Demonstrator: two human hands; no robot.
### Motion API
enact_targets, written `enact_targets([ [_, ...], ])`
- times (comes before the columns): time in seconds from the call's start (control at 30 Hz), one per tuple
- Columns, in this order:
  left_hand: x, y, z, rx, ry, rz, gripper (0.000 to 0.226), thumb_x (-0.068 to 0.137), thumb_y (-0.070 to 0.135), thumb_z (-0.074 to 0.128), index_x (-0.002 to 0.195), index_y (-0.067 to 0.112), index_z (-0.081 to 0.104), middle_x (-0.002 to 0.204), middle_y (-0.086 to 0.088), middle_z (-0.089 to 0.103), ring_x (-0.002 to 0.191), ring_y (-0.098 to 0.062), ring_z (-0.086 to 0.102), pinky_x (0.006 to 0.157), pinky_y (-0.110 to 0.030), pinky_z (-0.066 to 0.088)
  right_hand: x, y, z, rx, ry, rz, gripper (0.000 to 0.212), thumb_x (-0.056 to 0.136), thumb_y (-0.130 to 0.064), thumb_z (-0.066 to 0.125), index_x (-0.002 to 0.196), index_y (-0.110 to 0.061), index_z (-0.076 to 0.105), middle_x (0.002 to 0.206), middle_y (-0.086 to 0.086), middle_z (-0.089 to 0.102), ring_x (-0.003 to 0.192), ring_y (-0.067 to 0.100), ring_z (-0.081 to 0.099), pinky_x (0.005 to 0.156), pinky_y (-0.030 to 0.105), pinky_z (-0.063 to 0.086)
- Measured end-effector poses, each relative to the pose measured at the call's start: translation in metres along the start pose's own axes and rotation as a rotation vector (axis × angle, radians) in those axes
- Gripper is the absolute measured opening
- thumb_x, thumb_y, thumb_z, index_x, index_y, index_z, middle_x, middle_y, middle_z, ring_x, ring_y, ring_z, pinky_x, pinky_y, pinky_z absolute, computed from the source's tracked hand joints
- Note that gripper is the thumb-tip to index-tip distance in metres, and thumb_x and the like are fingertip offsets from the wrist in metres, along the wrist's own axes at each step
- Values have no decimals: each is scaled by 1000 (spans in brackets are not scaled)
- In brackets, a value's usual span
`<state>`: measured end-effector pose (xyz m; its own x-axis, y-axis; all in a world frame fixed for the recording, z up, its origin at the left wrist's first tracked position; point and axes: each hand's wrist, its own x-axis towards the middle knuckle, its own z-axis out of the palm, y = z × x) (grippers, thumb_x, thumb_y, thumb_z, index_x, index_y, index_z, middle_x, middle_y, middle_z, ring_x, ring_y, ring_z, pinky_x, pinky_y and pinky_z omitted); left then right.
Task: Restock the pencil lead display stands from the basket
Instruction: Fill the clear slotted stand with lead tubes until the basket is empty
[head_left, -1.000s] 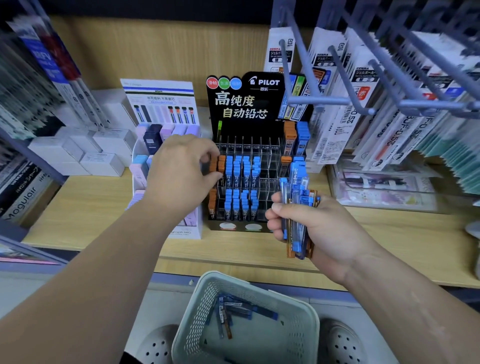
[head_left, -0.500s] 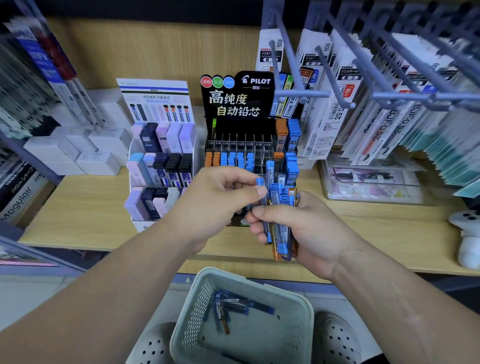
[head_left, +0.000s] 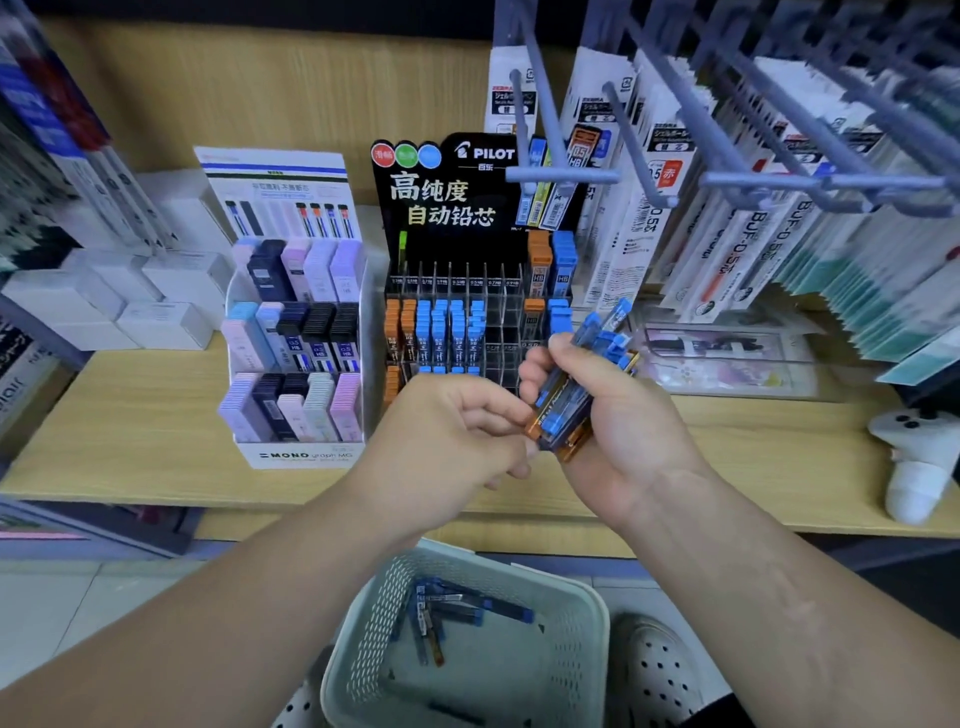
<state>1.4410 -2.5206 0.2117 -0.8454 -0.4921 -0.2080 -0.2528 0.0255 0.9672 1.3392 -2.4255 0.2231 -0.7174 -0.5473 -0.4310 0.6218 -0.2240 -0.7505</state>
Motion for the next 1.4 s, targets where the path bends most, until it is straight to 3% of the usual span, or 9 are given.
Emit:
enact_targets([
  [0.23,-3,-1,8,-118,46,3,14,81,0,77,90,10,75,72,-8,75,64,-20,71,56,-30,53,1,-2,-3,-37,10,-31,9,93,-10,68,85,-9,70,80,8,71,66,17,67,62,28,58],
  [0.47,1,-3,4,-164,155,-49,10,92,2,66,90,7,74,76,-9,74,65,-20,69,54,-32,52,-4,-2,4,-66,114,-53,20,92,-14,72,75,-20,64,76,7,72,66,18,67,70,38,56],
  [0.63,1,1,-3,-243,254,-112,10,92,6,66,86,9,74,78,-10,74,70,-25,73,58,-34,53,-4,0,5,-122,157,-62,16,92,-23,73,84,-25,59,73,5,72,63,20,65,74,39,55],
  [0.8,-2,6,-11,-411,366,-89,8,93,6,65,90,6,73,81,-12,75,75,-23,75,59,-26,56,-3,7,3,-280,89,-8,23,92,-32,73,99,-11,67,77,8,75,64,19,69,57,29,54],
  [1.0,0,8,-28,-498,442,-64,8,95,9,63,92,8,69,82,-12,75,80,-26,76,61,-29,56,-3,20,18,-266,8,55,30,93,-35,70,98,-5,70,77,10,73,65,19,67,63,31,55],
  [1.23,11,15,-74,-575,566,3,7,93,6,62,93,4,68,75,-10,73,61,-18,68,51,-24,52,-2,23,25,-266,7,24,22,92,-30,71,91,-8,68,76,8,72,66,18,66,63,31,55],
  [1.3,15,17,-95,-458,661,72,7,93,9,64,89,9,70,74,-7,73,59,-17,66,51,-24,51,-2,21,24,-277,10,17,19,93,-26,72,88,-9,68,75,8,72,66,18,66,63,31,54],
  [1.4,21,15,-113,-48,692,198,9,92,13,67,86,17,73,75,-2,74,58,-13,65,53,-25,49,-3,18,20,-299,-3,1,11,94,-18,70,93,-8,69,77,8,71,65,17,66,62,30,54],
])
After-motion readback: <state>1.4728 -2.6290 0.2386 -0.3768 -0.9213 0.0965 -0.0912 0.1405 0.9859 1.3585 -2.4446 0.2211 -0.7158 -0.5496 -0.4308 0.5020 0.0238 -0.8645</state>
